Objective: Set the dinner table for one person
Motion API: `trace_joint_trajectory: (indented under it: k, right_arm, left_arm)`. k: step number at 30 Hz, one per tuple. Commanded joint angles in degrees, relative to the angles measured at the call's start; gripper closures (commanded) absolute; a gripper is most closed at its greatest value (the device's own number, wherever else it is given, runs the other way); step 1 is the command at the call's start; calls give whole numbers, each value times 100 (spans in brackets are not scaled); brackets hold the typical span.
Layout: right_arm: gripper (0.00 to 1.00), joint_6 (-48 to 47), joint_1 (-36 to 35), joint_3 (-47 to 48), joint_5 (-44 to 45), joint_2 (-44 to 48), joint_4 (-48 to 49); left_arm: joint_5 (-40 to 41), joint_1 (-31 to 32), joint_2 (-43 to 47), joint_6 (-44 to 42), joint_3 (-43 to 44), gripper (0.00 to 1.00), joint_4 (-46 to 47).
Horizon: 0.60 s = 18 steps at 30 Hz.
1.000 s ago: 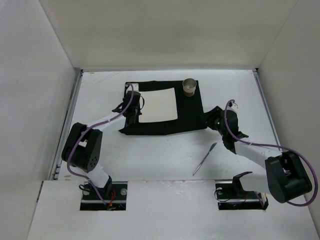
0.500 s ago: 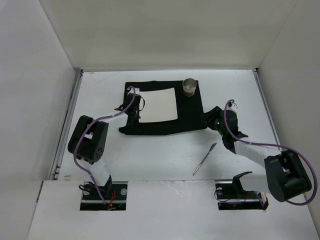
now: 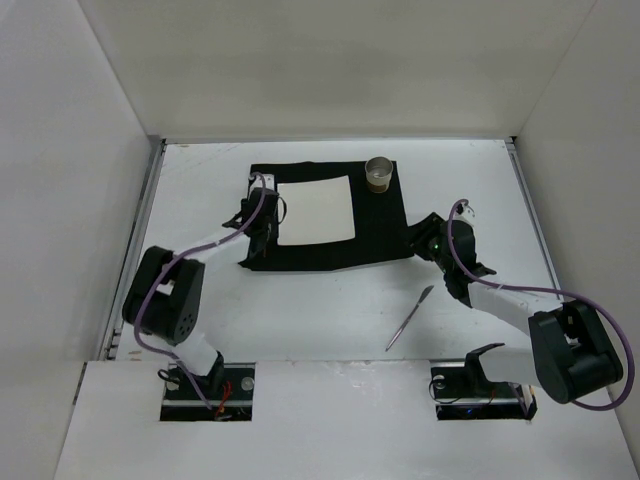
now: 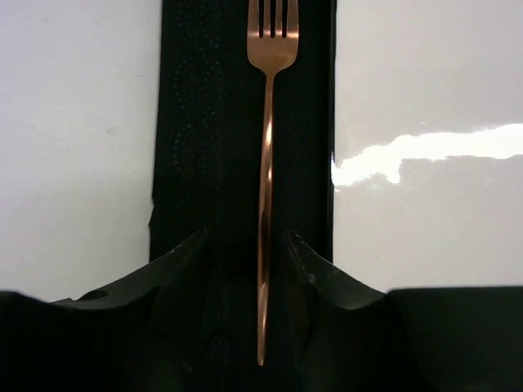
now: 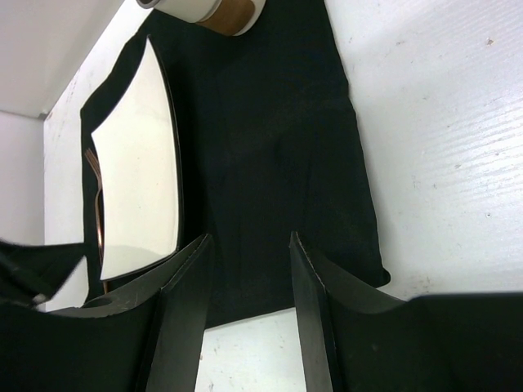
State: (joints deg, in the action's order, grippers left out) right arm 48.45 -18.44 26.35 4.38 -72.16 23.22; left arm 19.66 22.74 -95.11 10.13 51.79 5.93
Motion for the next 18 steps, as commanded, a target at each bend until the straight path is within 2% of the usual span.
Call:
trace_joint_trajectory:
  k: [1, 4, 5, 6, 8, 10, 12, 14, 18]
  right_arm:
    - [51, -46, -24, 81, 54, 88, 271]
    - [52, -63, -24, 63, 115, 106, 262]
    - [55, -63, -24, 63, 98, 141, 253]
    - [62, -72, -24, 63, 98, 184, 244]
    - [84, -151, -41, 63, 142, 334, 209]
    - [94, -169, -68, 46, 229, 509, 139]
    - [94, -186, -68, 37, 335, 755, 8]
    - [94, -195, -68, 11, 440, 1097, -159]
    - [88, -204, -94, 10, 757, 1870, -563]
  left_arm:
    - [213, 251, 1141, 94, -107, 62, 110]
    - [179, 655, 1810, 112, -160, 67, 22]
    - [126, 900, 1986, 138, -178, 70, -22]
    - [65, 1120, 2075, 164, -195, 72, -40]
    - [-163, 1883, 2067, 243, -231, 78, -66]
    - [-208, 2657, 1831, 296, -222, 83, -66]
    - [-138, 3492, 1427, 401, -161, 85, 39]
    - [-42, 4047, 1041, 542, -3, 86, 153]
    - [20, 4786, 337, 710, 384, 82, 566]
